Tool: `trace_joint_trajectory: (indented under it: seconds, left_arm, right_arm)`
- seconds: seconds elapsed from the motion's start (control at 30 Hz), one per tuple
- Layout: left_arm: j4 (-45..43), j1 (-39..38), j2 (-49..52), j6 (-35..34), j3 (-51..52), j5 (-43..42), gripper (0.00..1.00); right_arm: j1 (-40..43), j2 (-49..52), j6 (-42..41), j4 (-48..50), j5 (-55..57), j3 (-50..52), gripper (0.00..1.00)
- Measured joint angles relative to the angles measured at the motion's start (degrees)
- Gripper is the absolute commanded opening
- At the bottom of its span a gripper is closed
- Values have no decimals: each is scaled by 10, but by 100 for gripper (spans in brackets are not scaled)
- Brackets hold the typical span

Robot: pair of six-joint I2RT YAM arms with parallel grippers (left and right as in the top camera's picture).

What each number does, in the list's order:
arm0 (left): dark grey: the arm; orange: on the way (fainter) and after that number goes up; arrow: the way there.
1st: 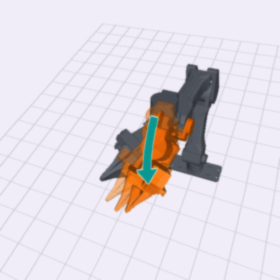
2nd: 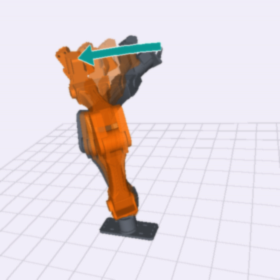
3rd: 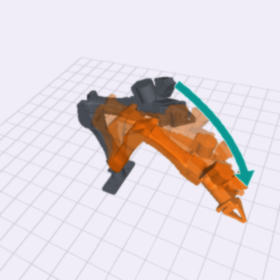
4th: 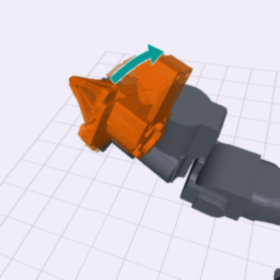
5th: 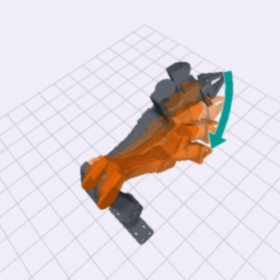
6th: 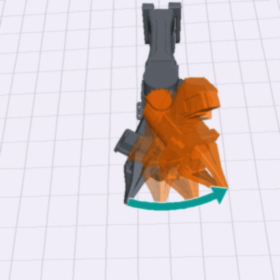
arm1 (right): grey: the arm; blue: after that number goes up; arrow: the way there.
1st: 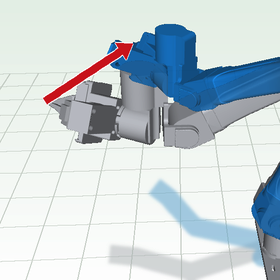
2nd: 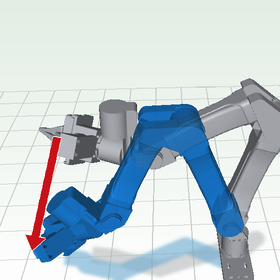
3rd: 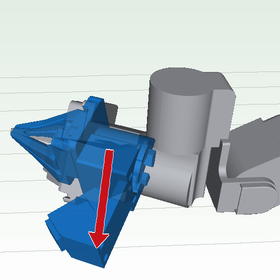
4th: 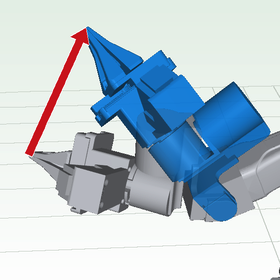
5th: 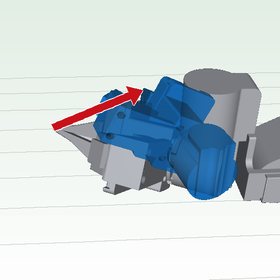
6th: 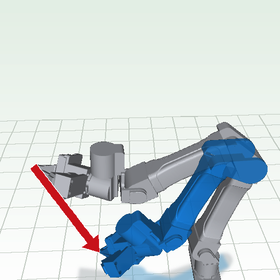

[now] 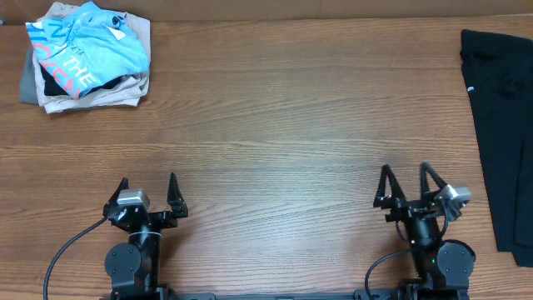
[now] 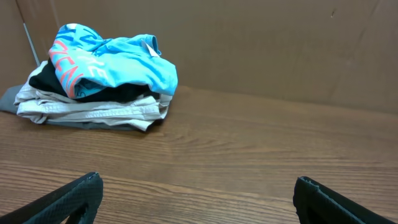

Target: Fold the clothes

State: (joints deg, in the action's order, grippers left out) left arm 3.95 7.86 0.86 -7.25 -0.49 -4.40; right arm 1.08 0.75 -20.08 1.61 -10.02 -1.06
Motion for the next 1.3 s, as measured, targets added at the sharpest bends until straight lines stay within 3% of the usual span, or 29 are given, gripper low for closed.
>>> trace_joint_trajectory:
  seconds: [0.23,0.43,0.57,0.7,0.83,1.2,1.3]
  left_arm:
    - [0,0,0,0,0,0,100]
    - [0,0,0,0,0,0,100]
    - [0,0,0,0,0,0,100]
    - [0,0,0,0,0,1,100]
    - [1,0,0,0,0,2,100]
    - [1,0,0,0,0,2,100]
    - [1,0,0,0,0,2,100]
  right_arm:
    - [0,0,-23,165,-72,0,100]
    - [0,16,-20,262,-8,-10,100]
    - [0,106,26,257,27,-78,100]
    - [6,262,89,228,66,-210,100]
    - [44,453,131,128,100,-385,100]
    - [214,1011,185,-438,60,-1034,100]
    - [243,1125,192,-516,50,-1169,100]
